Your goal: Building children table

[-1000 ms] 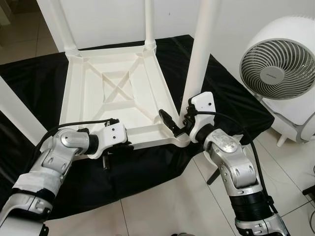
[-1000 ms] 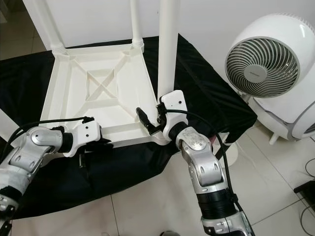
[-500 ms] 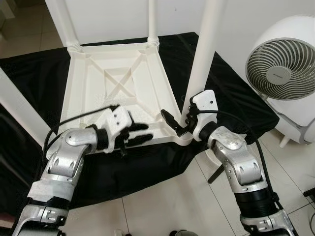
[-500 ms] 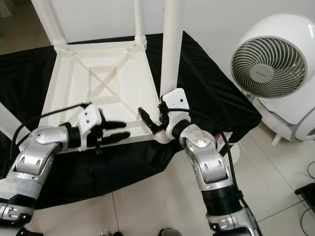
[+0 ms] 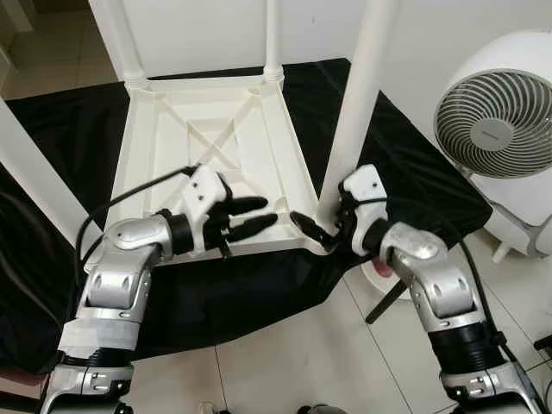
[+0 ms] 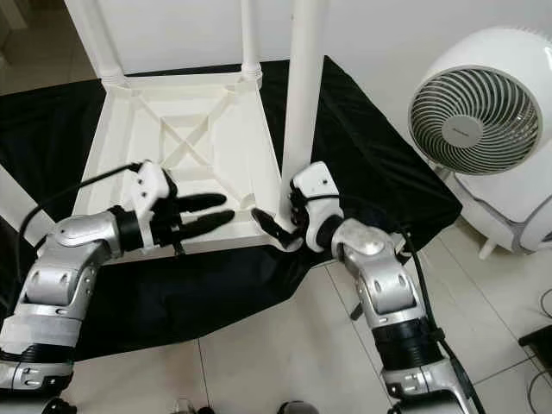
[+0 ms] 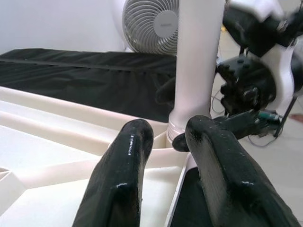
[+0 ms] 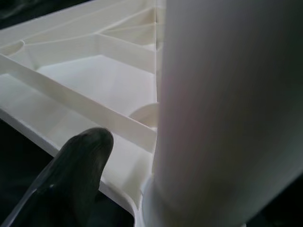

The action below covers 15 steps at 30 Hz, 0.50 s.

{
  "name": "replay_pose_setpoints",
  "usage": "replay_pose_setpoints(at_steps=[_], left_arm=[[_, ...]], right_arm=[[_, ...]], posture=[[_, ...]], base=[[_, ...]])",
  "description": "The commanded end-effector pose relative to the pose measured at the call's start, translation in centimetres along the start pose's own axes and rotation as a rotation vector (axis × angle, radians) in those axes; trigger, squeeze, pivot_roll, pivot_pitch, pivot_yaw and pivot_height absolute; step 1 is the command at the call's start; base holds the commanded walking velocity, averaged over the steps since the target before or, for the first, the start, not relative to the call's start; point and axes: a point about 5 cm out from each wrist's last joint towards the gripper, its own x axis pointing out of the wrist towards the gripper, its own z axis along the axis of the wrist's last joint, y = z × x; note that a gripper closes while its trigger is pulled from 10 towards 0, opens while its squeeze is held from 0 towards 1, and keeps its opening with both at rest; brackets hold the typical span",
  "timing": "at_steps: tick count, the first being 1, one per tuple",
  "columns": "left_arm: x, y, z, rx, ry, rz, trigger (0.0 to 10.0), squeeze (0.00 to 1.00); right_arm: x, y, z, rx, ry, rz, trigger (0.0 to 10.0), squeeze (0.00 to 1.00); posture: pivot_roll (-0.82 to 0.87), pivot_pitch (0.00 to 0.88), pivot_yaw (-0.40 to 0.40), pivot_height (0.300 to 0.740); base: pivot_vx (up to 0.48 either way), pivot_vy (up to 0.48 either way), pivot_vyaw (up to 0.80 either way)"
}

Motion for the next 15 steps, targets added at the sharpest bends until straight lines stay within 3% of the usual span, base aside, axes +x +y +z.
replay_pose_setpoints(at_steps=[1,5,11,15], left_arm=[[-0.5,1.6,0.0,-0.029,-0.009,0.379,10.0,0.00],[-0.4,0.8,0.4,0.014,0.016,0.369,10.0,0.00],[-0.4,0.6,0.5,0.035,0.037,0.341,10.0,0.00],[-0.4,0.3,0.7,0.032,0.040,0.319,10.0,0.00]], right_arm=[[0.1,0.1,-0.3,0.003,-0.003,-0.017,10.0,0.00],[0.8,0.9,-0.2,0.038,-0.042,-0.013,10.0,0.00],[1.3,1.7,1.2,-0.024,-0.109,0.116,10.0,0.00],[1.4,1.0,1.8,-0.078,-0.118,0.150,10.0,0.00]], posture=[[-0.09,0.117,0.027,0.740],[-0.09,0.118,0.032,0.740],[-0.08,0.116,0.034,0.740],[-0.08,0.115,0.033,0.740]], base=[[0.000,0.000,0.00],[0.000,0.000,0.00],[0.000,0.000,0.00],[0.000,0.000,0.00]])
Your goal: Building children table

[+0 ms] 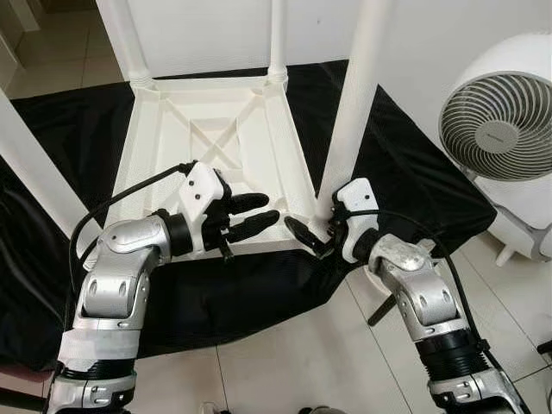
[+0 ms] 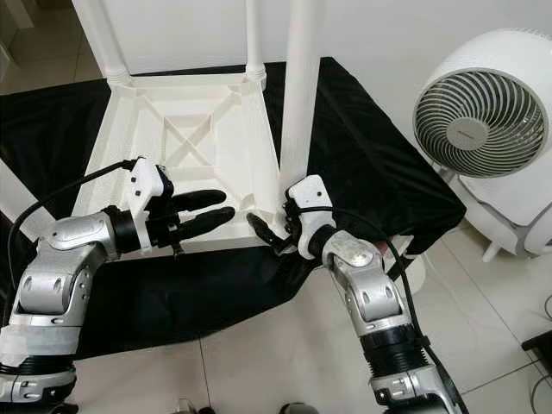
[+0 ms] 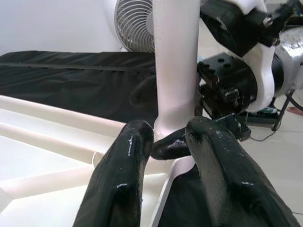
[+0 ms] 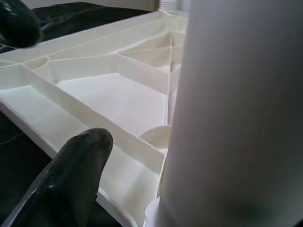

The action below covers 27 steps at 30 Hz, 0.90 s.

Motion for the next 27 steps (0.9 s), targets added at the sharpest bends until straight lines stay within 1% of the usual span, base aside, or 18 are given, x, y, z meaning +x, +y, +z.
replay_pose_setpoints(at_steps=[1,6,7,9,11,15,16,17,18,20,21,22,23,24,25,27], left_arm=[[-0.5,1.1,0.0,-0.012,0.021,0.303,10.0,0.00],[-0.5,1.0,0.1,-0.018,0.022,0.296,10.0,0.00],[-0.6,0.8,0.2,-0.024,0.023,0.285,10.0,0.00],[-0.6,0.8,0.2,-0.024,0.023,0.285,10.0,0.00],[-0.6,0.6,0.3,-0.026,0.025,0.270,10.0,0.00],[-0.6,0.6,0.3,-0.026,0.025,0.270,10.0,0.00],[-0.6,0.6,0.3,-0.024,0.026,0.268,10.0,0.00],[-0.6,0.6,0.3,-0.024,0.026,0.268,10.0,0.00],[-0.6,0.6,0.3,-0.024,0.027,0.271,10.0,0.00],[-0.6,0.6,0.3,-0.024,0.027,0.271,10.0,0.00],[-0.6,0.6,0.3,-0.026,0.027,0.276,10.0,0.00],[-0.6,0.6,0.3,-0.031,0.028,0.281,10.0,0.00],[-0.6,0.6,0.3,-0.031,0.028,0.281,10.0,0.00],[-0.6,0.6,0.3,-0.033,0.031,0.286,10.0,0.00],[-0.6,0.6,0.2,-0.034,0.033,0.289,10.0,0.00],[-0.6,0.6,0.2,-0.035,0.035,0.290,10.0,0.00]], right_arm=[[0.4,-0.5,1.0,-0.061,-0.028,0.053,10.0,0.00],[0.4,-0.8,1.1,-0.073,-0.027,0.054,10.0,0.00],[0.2,-1.1,1.2,-0.089,-0.021,0.080,10.0,0.00],[0.2,-1.1,1.2,-0.089,-0.021,0.080,10.0,0.00],[-0.1,-1.2,0.6,-0.096,0.023,0.180,10.0,0.00],[-0.1,-1.2,0.6,-0.096,0.023,0.180,10.0,0.00],[-0.2,-1.1,0.2,-0.086,0.040,0.220,0.0,0.00],[-0.2,-1.1,0.2,-0.086,0.040,0.220,0.0,0.00],[-0.1,-1.0,0.0,-0.064,0.046,0.238,0.0,0.00],[-0.1,-1.0,0.0,-0.064,0.046,0.238,0.0,0.00],[0.1,-1.0,-0.3,-0.036,0.066,0.197,0.0,0.00],[0.3,-1.2,-0.6,-0.014,0.091,0.128,0.0,0.00],[0.3,-1.2,-0.6,-0.014,0.091,0.128,0.0,0.00],[0.5,-1.3,-0.9,0.004,0.117,0.056,0.0,0.00],[0.6,-1.4,-1.1,0.013,0.134,0.011,0.0,0.00],[0.6,-1.5,-1.2,0.016,0.140,-0.007,0.0,0.00]], posture=[[-0.08,0.112,0.033,0.740],[-0.08,0.112,0.033,0.740],[-0.08,0.111,0.035,0.740],[-0.08,0.111,0.035,0.740],[-0.08,0.105,0.037,0.740],[-0.08,0.105,0.037,0.740],[-0.08,0.105,0.037,0.740],[-0.08,0.105,0.037,0.740],[-0.08,0.103,0.037,0.740],[-0.08,0.103,0.037,0.740],[-0.08,0.102,0.033,0.740],[-0.08,0.103,0.032,0.740],[-0.08,0.103,0.032,0.740],[-0.08,0.104,0.032,0.740],[-0.08,0.104,0.032,0.740],[-0.08,0.104,0.032,0.740]], base=[[0.000,0.000,0.00],[0.000,0.000,0.00],[0.000,0.000,0.00],[0.000,0.000,0.00],[0.000,0.000,0.00],[0.000,0.000,0.00],[0.000,0.000,0.00],[0.000,0.000,0.00],[0.000,0.000,0.00],[0.000,0.000,0.00],[0.000,0.000,0.00],[0.000,0.000,0.00],[0.000,0.000,0.00],[0.000,0.000,0.00],[0.000,0.000,0.00],[0.000,0.000,0.00]])
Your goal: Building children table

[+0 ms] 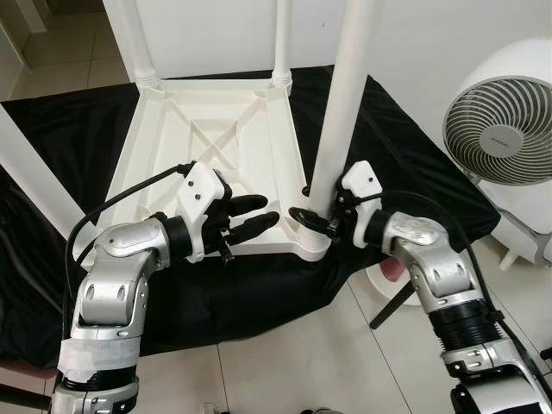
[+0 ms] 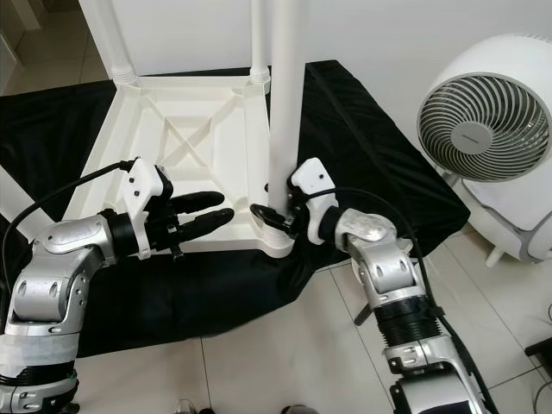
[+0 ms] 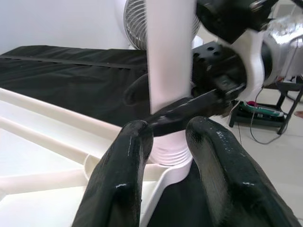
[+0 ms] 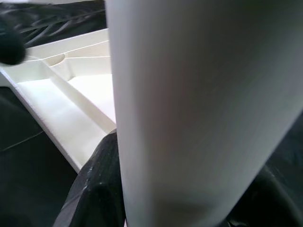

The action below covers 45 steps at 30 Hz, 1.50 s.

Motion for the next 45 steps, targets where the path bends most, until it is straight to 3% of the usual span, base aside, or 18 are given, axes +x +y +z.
replay_pose_setpoints(at_steps=[1,4,7,10,15,17,22,23,26,27,31,32,33,35,36,37,44,45], left_arm=[[-0.5,1.2,-0.2,-0.006,0.018,0.268,10.0,0.00],[-0.5,1.2,-0.2,-0.010,0.024,0.270,10.0,0.00],[-0.5,1.2,-0.2,-0.012,0.025,0.270,10.0,0.00],[-0.5,1.3,-0.5,-0.015,0.040,0.264,10.0,0.00],[-0.5,1.3,-0.5,-0.015,0.043,0.263,10.0,0.00],[-0.5,1.4,-0.6,-0.011,0.054,0.264,10.0,0.00],[-0.6,1.5,-0.6,-0.009,0.061,0.266,10.0,0.00],[-0.6,1.5,-0.6,-0.009,0.065,0.270,10.0,0.00],[-0.6,1.5,-0.7,-0.009,0.067,0.272,10.0,0.00],[-0.7,1.5,-0.7,-0.009,0.068,0.273,10.0,0.00],[-0.7,1.5,-0.7,-0.009,0.069,0.276,10.0,0.00],[-0.7,1.5,-0.8,-0.009,0.069,0.278,10.0,0.00],[-0.7,1.5,-0.8,-0.009,0.069,0.280,10.0,0.00],[-0.7,1.5,-0.7,-0.009,0.069,0.280,10.0,0.00],[-0.7,1.5,-0.7,-0.010,0.067,0.280,10.0,0.00],[-0.7,1.5,-0.7,-0.010,0.067,0.280,10.0,0.00],[-0.7,1.5,-0.6,-0.007,0.068,0.283,10.0,0.00],[-0.7,1.5,-0.6,-0.007,0.068,0.283,10.0,0.00]], right_arm=[[-0.2,0.0,-1.8,0.029,0.108,-0.116,0.0,0.00],[-0.4,0.0,-2.0,0.044,0.129,-0.242,0.0,0.00],[-0.5,0.0,-2.2,0.055,0.141,-0.277,0.0,0.00],[-0.9,1.3,-3.2,0.169,0.200,-0.616,0.0,0.00],[-1.0,1.8,-3.4,0.191,0.225,-0.687,0.0,0.00],[-1.3,2.2,-3.3,0.197,0.236,-0.929,0.0,0.00],[-0.6,2.6,-3.0,0.207,0.213,-0.916,0.0,0.00],[0.0,2.7,-2.0,0.176,0.158,-0.869,8.9,0.00],[0.5,2.9,-1.5,0.163,0.139,-0.826,8.9,0.00],[0.5,2.8,-1.0,0.166,0.099,-0.813,10.0,1.00],[0.4,2.6,0.0,0.158,0.028,-0.774,10.0,1.00],[0.6,2.8,0.9,0.157,-0.028,-0.685,10.0,0.00],[0.8,3.2,1.8,0.155,-0.080,-0.580,10.0,0.00],[0.7,3.1,2.2,0.140,-0.105,-0.551,10.0,0.00],[0.2,3.0,2.3,0.095,-0.110,-0.411,10.0,0.00],[0.2,3.0,2.3,0.095,-0.110,-0.411,10.0,0.00],[-1.4,1.7,0.8,0.059,-0.015,-0.082,10.0,0.00],[-1.4,1.7,0.8,0.059,-0.015,-0.082,10.0,0.00]], posture=[[-0.08,0.114,0.033,0.740],[-0.08,0.114,0.033,0.740],[-0.08,0.116,0.034,0.740],[-0.09,0.127,0.046,0.740],[-0.09,0.127,0.046,0.740],[-0.09,0.130,0.050,0.740],[-0.09,0.133,0.049,0.740],[-0.09,0.134,0.048,0.740],[-0.09,0.134,0.048,0.740],[-0.09,0.134,0.047,0.740],[-0.09,0.134,0.047,0.740],[-0.09,0.134,0.046,0.740],[-0.09,0.134,0.046,0.740],[-0.09,0.134,0.046,0.740],[-0.09,0.136,0.046,0.740],[-0.09,0.136,0.046,0.740],[-0.09,0.137,0.048,0.740],[-0.09,0.137,0.048,0.740]], base=[[0.000,0.000,0.00],[0.000,0.000,0.00],[0.000,0.000,0.00],[0.000,0.000,0.00],[0.000,0.000,0.00],[0.000,0.000,0.00],[0.000,0.000,0.00],[0.000,0.000,0.00],[0.000,0.000,0.00],[0.000,0.000,0.00],[0.000,0.000,0.00],[0.000,0.000,0.00],[0.000,0.000,0.00],[0.000,0.000,0.00],[0.000,0.000,0.00],[0.000,0.000,0.00],[0.000,0.000,0.00],[0.000,0.000,0.00]])
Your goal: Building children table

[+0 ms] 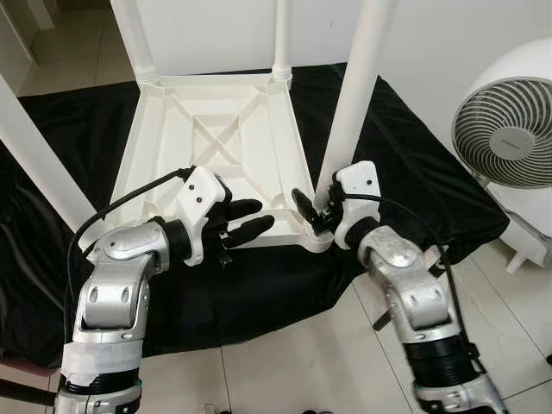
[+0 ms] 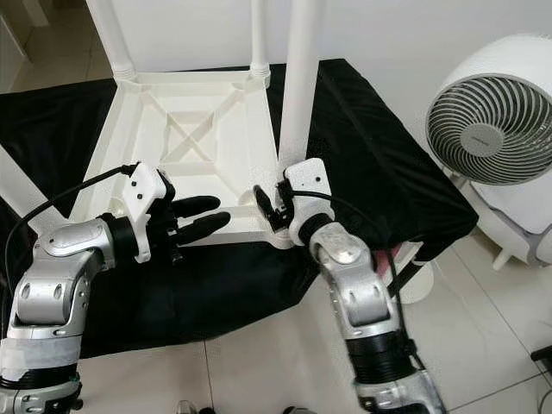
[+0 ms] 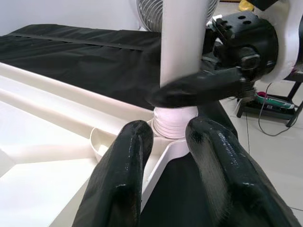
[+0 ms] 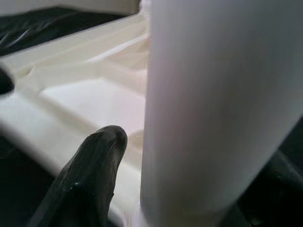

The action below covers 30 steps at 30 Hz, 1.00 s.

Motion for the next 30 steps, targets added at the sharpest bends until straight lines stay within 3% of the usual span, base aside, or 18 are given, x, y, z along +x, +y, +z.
replay_pose_setpoints(at_steps=[1,12,13,14,15,23,24,25,27,29,30], left_arm=[[-0.4,1.2,-0.2,-0.013,0.013,0.236,10.0,0.00],[-0.4,1.2,-0.2,-0.012,0.013,0.247,10.0,0.00],[-0.5,1.2,-0.2,-0.012,0.013,0.249,10.0,0.00],[-0.5,1.3,-0.2,-0.012,0.014,0.250,10.0,0.00],[-0.5,1.3,-0.2,-0.013,0.013,0.253,10.0,0.00],[-0.7,1.2,-0.1,-0.014,0.012,0.265,10.0,0.00],[-0.7,1.2,-0.2,-0.016,0.012,0.269,10.0,0.00],[-0.7,1.2,-0.2,-0.016,0.012,0.269,10.0,0.00],[-0.7,1.2,-0.2,-0.020,0.010,0.273,10.0,0.00],[-0.7,1.2,-0.2,-0.020,0.010,0.273,10.0,0.00],[-0.7,1.1,-0.2,-0.021,0.010,0.274,10.0,0.00]], right_arm=[[0.1,0.2,-0.4,0.028,0.015,0.075,10.0,0.00],[1.1,-1.7,-0.3,0.000,0.025,0.220,10.0,0.00],[1.2,-1.7,-0.4,-0.005,0.027,0.231,4.2,0.00],[1.3,-1.6,-0.5,-0.008,0.028,0.238,4.2,0.00],[1.4,-1.6,-0.6,-0.001,0.035,0.234,0.0,0.00],[1.3,-0.9,-2.1,0.043,0.084,0.147,0.0,0.00],[1.3,-0.9,-2.4,0.057,0.098,0.070,0.0,0.00],[1.3,-0.9,-2.4,0.057,0.098,0.070,0.0,0.00],[1.4,-1.1,-3.0,0.079,0.124,-0.132,0.0,0.00],[1.4,-1.1,-3.0,0.079,0.124,-0.132,0.0,0.00],[1.3,-1.2,-3.2,0.087,0.143,-0.204,0.0,0.00]], posture=[[-0.09,0.137,0.049,0.740],[-0.08,0.134,0.049,0.740],[-0.08,0.134,0.049,0.740],[-0.08,0.134,0.049,0.740],[-0.08,0.134,0.049,0.740],[-0.07,0.130,0.037,0.740],[-0.07,0.130,0.037,0.740],[-0.07,0.130,0.037,0.740],[-0.07,0.128,0.035,0.740],[-0.07,0.128,0.035,0.740],[-0.07,0.127,0.036,0.740]], base=[[0.000,0.000,0.00],[0.000,0.000,0.00],[0.000,0.000,0.00],[0.000,0.000,0.00],[0.000,0.000,0.00],[0.000,0.000,0.00],[0.000,0.000,0.00],[0.000,0.000,0.00],[0.000,0.000,0.00],[0.000,0.000,0.00],[0.000,0.000,0.00]])
